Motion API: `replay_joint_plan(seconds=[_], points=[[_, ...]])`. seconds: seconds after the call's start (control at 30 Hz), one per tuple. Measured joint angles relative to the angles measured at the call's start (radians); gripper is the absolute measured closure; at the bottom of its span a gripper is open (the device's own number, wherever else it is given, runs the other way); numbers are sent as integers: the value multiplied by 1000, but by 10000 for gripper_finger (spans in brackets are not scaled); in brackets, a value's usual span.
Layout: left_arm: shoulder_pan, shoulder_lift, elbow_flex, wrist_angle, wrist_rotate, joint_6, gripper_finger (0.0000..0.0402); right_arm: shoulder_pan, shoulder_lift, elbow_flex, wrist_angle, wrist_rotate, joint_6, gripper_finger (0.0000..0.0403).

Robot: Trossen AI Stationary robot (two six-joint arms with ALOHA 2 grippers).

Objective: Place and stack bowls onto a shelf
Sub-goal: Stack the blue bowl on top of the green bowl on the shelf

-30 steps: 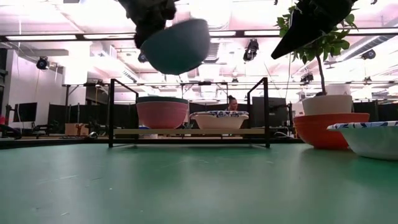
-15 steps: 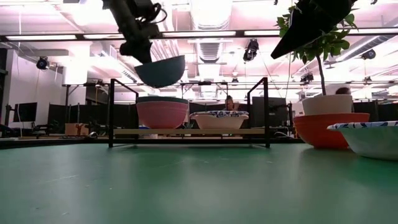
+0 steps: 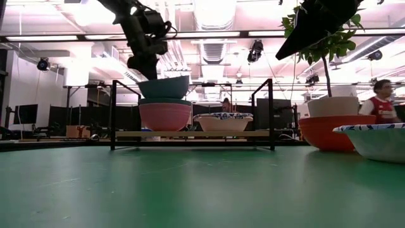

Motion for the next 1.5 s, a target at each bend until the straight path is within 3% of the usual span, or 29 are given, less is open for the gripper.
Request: replay_joint_plan(seconds=[0.13, 0.4, 0.77, 0.93, 1.1, 1.33, 1.5], points=[[1, 22, 0, 3, -6, 7, 387, 0, 0, 0, 0, 0, 0, 394], [1, 30, 0, 10, -124, 46, 364, 0, 0, 0, 0, 0, 0, 394], [1, 26, 1, 20, -123, 59, 303, 0, 0, 0, 0, 0, 0, 394], [1, 20, 63, -33, -123, 119, 286, 0, 0, 0, 0, 0, 0, 394], [1, 18, 113, -60, -122, 213, 304, 0, 0, 0, 0, 0, 0, 394], [1, 30, 72, -50, -120, 249, 394, 0, 0, 0, 0, 7, -2, 394], [2, 31, 39, -4, -124, 237, 397, 0, 0, 0, 1, 8, -8, 394]])
